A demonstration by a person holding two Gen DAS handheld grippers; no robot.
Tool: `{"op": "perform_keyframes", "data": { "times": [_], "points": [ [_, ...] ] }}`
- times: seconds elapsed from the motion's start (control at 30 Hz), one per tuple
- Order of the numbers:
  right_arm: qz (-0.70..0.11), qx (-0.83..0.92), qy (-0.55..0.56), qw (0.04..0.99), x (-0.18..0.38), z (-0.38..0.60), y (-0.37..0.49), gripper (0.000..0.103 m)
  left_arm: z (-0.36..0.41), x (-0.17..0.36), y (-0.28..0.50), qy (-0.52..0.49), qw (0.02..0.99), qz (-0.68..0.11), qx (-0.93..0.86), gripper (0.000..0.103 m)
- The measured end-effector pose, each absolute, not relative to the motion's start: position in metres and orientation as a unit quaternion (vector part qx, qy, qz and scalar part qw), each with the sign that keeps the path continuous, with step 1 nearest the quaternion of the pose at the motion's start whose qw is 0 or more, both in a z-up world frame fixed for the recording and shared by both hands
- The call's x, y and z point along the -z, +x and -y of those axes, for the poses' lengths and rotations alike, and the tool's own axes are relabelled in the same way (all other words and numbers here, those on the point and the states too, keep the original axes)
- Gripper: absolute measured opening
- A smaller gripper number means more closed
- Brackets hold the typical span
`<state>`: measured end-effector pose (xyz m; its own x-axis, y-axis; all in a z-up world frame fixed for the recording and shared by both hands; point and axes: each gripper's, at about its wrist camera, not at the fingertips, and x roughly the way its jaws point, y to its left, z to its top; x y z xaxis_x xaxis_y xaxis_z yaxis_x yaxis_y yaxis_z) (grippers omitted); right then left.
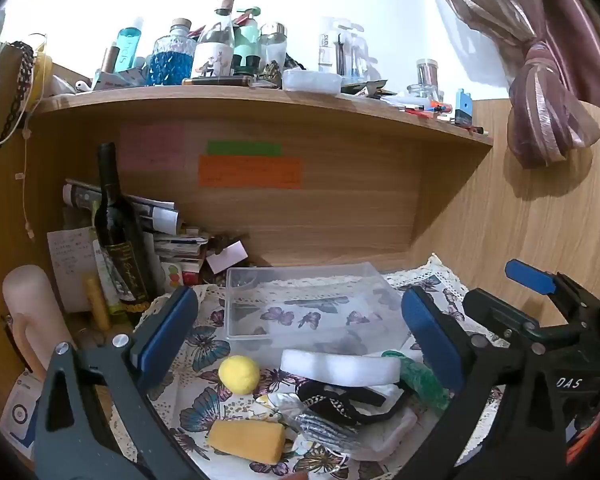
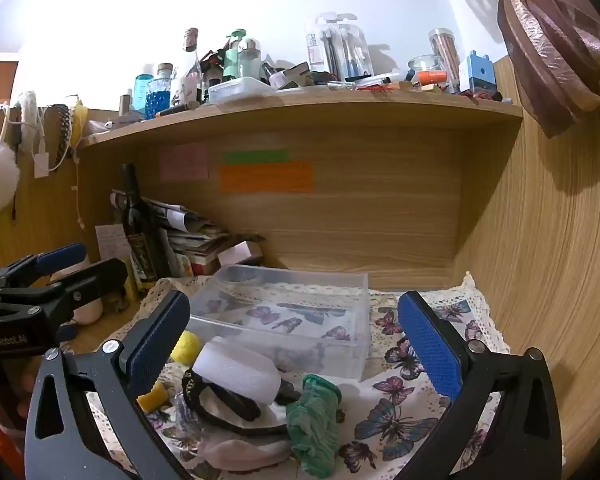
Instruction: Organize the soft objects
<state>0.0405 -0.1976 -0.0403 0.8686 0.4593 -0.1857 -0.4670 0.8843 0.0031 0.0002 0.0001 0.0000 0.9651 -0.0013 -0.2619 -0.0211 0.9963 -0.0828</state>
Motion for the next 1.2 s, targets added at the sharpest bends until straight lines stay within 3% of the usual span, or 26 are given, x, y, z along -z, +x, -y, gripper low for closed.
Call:
{"op": "perform_keyframes", "data": {
  "times": [1.2],
  "points": [
    [-0.091, -0.24, -0.018, 0.966, 0.0438, 0.2012, 0.0452, 0.103, 0.0032, 0.0018, 0.0044, -0.031, 0.991, -0.129, 0.0, 0.103]
  ]
}}
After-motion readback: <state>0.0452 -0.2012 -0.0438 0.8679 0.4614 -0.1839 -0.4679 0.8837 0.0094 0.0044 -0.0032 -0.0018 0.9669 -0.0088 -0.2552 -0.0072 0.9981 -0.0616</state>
